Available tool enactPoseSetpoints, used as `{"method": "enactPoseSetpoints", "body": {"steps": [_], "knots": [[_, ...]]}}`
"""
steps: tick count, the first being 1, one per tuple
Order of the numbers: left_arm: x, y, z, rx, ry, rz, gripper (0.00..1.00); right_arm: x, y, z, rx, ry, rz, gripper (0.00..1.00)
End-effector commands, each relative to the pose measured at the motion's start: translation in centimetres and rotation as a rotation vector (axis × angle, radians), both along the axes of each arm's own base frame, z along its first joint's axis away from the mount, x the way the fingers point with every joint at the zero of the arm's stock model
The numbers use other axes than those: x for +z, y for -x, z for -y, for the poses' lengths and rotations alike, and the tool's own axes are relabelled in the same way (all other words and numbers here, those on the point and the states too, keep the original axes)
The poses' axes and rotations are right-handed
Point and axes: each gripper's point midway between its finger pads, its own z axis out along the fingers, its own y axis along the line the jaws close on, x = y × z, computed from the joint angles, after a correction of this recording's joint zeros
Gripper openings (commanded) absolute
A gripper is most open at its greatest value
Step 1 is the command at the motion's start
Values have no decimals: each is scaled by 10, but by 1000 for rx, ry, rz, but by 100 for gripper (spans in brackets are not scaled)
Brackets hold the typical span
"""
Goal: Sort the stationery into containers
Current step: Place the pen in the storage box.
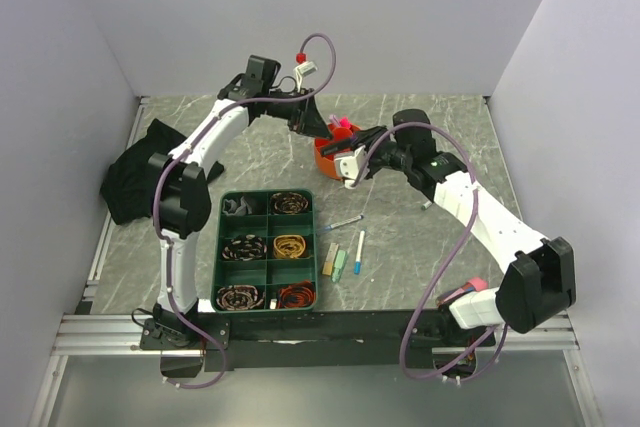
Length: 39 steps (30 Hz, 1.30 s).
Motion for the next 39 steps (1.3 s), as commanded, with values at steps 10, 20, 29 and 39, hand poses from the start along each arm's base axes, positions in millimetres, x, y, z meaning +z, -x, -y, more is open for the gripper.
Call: {"method": "enactPoseSetpoints", "body": {"steps": [10, 20, 29, 39], "knots": [[28, 36, 18, -103, 18, 88, 69, 25, -28, -8, -47, -11, 84, 0], [32, 39, 23, -140, 70, 79, 9, 23, -29, -13, -39, -16, 86, 0], [46, 38, -7, -184, 212, 147, 1, 106, -44, 39, -481, -747, -664, 66], [83, 36, -1, -306, 286, 165, 1, 105, -41, 53, -267, -1158, -1852, 71]]}}
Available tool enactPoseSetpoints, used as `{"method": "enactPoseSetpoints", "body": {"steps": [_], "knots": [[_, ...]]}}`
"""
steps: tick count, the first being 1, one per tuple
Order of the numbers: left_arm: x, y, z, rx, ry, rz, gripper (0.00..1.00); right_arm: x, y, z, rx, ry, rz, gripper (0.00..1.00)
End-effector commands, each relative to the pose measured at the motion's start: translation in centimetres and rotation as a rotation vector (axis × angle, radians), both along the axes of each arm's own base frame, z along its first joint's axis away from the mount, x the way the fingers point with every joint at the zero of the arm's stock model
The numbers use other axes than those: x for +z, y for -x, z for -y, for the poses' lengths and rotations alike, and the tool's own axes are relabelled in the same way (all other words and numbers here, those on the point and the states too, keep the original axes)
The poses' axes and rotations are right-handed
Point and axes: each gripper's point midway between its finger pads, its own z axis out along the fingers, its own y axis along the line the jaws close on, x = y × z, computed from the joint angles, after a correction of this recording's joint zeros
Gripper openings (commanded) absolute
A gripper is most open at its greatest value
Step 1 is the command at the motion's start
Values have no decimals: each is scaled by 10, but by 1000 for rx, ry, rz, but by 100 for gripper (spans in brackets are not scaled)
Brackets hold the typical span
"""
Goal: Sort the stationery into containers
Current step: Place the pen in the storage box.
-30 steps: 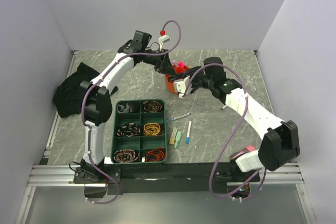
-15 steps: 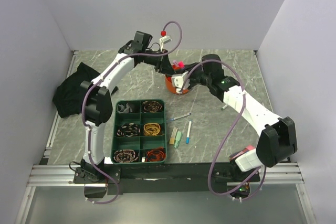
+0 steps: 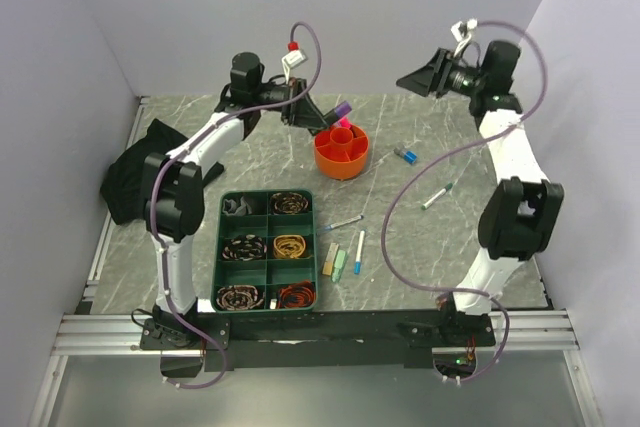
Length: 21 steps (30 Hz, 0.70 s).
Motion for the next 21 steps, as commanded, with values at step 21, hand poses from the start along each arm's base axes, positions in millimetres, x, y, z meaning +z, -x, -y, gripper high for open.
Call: {"method": "enactPoseSetpoints", "body": {"steps": [21], "knots": [[22, 19, 33, -177, 24, 68, 1, 25, 106, -98, 671, -137, -95, 66]]}}
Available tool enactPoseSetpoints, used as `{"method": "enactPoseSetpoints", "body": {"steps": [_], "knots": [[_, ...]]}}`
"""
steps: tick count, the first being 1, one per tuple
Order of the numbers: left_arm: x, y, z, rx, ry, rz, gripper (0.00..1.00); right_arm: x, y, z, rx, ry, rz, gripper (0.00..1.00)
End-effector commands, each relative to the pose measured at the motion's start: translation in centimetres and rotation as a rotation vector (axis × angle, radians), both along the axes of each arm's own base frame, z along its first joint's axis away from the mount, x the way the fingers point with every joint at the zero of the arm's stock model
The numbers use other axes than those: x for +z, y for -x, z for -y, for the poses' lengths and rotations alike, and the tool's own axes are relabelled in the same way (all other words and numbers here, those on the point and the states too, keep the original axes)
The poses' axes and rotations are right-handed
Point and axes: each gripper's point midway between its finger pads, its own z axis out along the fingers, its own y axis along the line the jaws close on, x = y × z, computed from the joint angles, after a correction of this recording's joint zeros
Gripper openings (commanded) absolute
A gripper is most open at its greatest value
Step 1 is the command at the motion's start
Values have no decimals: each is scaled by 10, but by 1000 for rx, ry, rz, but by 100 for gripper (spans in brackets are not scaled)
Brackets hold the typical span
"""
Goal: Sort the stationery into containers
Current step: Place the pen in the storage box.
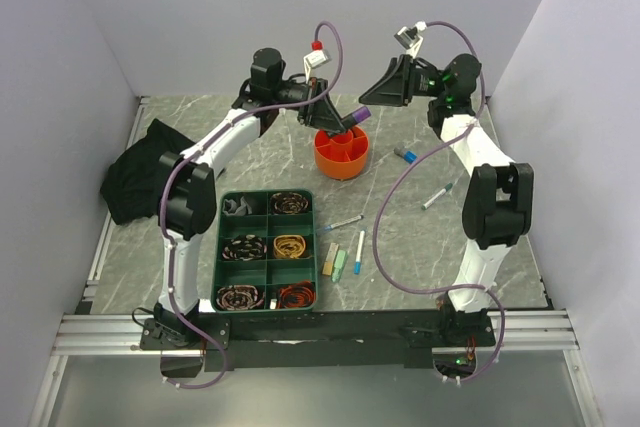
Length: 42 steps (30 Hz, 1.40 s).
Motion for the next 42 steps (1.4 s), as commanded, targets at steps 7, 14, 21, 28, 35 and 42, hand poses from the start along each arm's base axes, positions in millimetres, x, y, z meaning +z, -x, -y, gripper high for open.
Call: {"method": "enactPoseSetpoints", "body": {"steps": [7, 14, 21, 28, 35, 42], "knots": [[10, -8, -3, -29, 28, 68, 1, 13, 43, -11, 138, 45, 133, 59], [29, -4, -7, -28, 42, 105, 1, 2, 9, -2, 54, 26, 48, 59], [32, -2, -8, -17, 44, 112, 1, -5, -49, -6, -156, 119, -17, 56], [29, -11, -9, 3, 44, 114, 1, -10, -37, -16, -172, 232, 145, 52], [25, -27, -14, 38, 46, 123, 1, -17, -14, -10, -138, 286, 213, 56], [21, -33, -14, 45, 48, 132, 1, -14, -4, -9, -123, 265, 197, 56]]}}
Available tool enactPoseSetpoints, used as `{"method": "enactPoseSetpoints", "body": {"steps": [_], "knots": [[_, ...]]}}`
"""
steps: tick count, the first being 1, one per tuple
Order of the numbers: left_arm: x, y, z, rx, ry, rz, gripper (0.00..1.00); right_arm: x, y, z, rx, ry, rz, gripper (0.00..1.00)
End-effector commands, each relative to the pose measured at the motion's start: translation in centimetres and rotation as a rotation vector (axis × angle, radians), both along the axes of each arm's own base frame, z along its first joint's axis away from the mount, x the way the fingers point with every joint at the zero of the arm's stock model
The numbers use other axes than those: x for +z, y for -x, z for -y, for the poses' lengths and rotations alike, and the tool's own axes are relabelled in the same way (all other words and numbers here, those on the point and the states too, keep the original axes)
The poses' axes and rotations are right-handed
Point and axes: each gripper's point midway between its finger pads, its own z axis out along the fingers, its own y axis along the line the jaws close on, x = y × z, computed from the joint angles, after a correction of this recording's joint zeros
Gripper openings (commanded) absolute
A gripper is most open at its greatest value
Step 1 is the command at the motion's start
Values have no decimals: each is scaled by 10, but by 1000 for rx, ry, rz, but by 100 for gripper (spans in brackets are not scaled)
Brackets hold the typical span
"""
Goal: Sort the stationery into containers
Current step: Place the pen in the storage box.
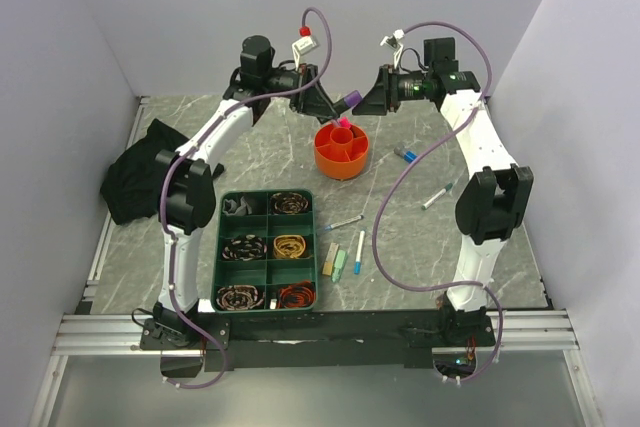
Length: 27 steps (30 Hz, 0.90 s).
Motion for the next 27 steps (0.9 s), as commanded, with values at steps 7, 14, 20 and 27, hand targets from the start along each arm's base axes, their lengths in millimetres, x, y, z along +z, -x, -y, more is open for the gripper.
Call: {"method": "enactPoseSetpoints", "body": {"steps": [7, 14, 20, 27], "knots": [[13, 3, 1, -6, 28, 71, 1, 65, 20, 12, 8, -65, 129, 54], [9, -3, 1, 1, 25, 66, 1, 66, 44, 10, 78, -115, 85, 55], [7, -7, 3, 1, 25, 67, 1, 65, 54, 8, 93, -99, 117, 55], [12, 1, 5, -14, 30, 75, 1, 60, 43, 4, 68, -87, 109, 55]]}}
